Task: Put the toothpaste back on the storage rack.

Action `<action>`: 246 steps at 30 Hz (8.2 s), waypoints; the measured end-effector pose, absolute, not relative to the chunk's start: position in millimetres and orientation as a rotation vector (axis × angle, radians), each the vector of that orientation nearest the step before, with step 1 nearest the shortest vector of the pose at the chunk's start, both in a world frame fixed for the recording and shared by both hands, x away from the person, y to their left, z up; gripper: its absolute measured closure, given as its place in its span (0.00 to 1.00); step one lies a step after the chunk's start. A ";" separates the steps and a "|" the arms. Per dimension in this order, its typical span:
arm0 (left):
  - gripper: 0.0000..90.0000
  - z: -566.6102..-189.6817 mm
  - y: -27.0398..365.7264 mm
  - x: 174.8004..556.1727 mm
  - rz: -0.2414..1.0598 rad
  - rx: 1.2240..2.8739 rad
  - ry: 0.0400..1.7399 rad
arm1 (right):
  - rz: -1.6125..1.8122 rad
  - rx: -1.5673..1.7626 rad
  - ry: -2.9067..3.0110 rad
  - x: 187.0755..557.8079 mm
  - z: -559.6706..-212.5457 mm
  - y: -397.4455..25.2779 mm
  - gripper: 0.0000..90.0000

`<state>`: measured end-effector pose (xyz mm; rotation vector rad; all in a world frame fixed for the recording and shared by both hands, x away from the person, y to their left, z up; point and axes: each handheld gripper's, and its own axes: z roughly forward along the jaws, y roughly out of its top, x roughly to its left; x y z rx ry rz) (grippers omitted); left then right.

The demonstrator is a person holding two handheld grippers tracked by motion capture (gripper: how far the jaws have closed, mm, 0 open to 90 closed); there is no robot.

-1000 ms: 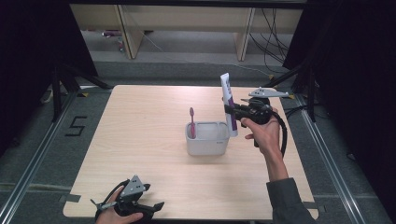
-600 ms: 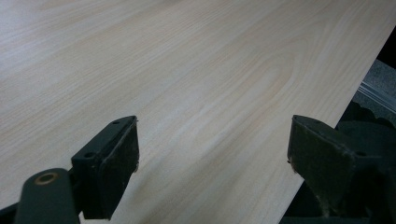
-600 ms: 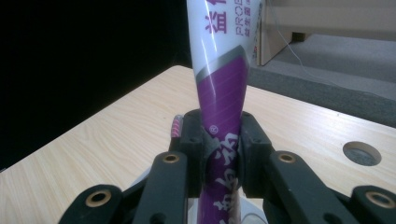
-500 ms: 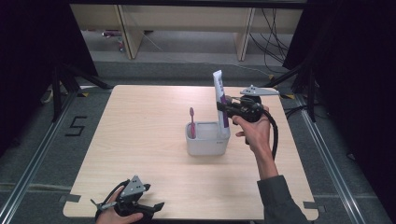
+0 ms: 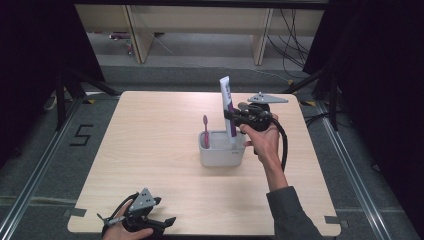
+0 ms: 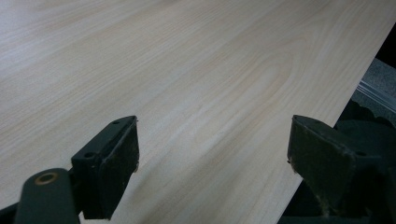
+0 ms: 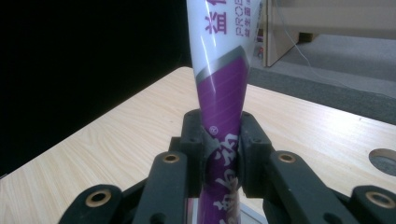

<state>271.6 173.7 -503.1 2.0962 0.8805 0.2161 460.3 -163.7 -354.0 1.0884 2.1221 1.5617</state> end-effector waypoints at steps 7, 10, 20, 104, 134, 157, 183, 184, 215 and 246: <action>0.18 -502.8 174.5 271.9 0.218 2.115 0.868 | 1.567 1.100 2.148 464.3 -359.8 -156.0 0.84; 0.18 -502.7 174.7 271.9 0.217 2.117 0.866 | 1.554 1.089 2.150 465.8 -362.0 -153.5 0.84; 0.18 -503.2 173.5 271.3 0.211 2.110 0.867 | 1.552 1.096 2.162 468.8 -370.7 -150.3 0.84; 0.18 -504.2 171.6 270.6 0.205 2.120 0.861 | 1.311 1.080 2.279 456.4 -431.1 -155.4 0.82; 0.18 -504.1 171.8 270.8 0.203 2.138 0.852 | 1.337 1.057 2.215 432.9 -404.9 -172.9 0.60; 0.18 -504.1 171.9 270.8 0.210 2.128 0.861 | 1.334 1.128 2.198 412.5 -406.7 -210.1 0.47; 0.18 -503.0 173.2 271.4 0.225 2.149 0.850 | 1.339 1.241 2.187 389.7 -421.1 -244.9 0.36; 0.18 -503.1 172.8 271.1 0.222 2.139 0.854 | 1.334 1.238 2.192 388.6 -421.9 -246.4 0.35; 0.18 -504.1 169.6 269.9 0.213 2.128 0.843 | 1.226 1.249 2.294 348.2 -453.8 -258.5 0.28; 0.18 -503.1 171.6 270.6 0.219 2.145 0.838 | 1.194 1.294 2.320 308.1 -482.1 -269.7 0.24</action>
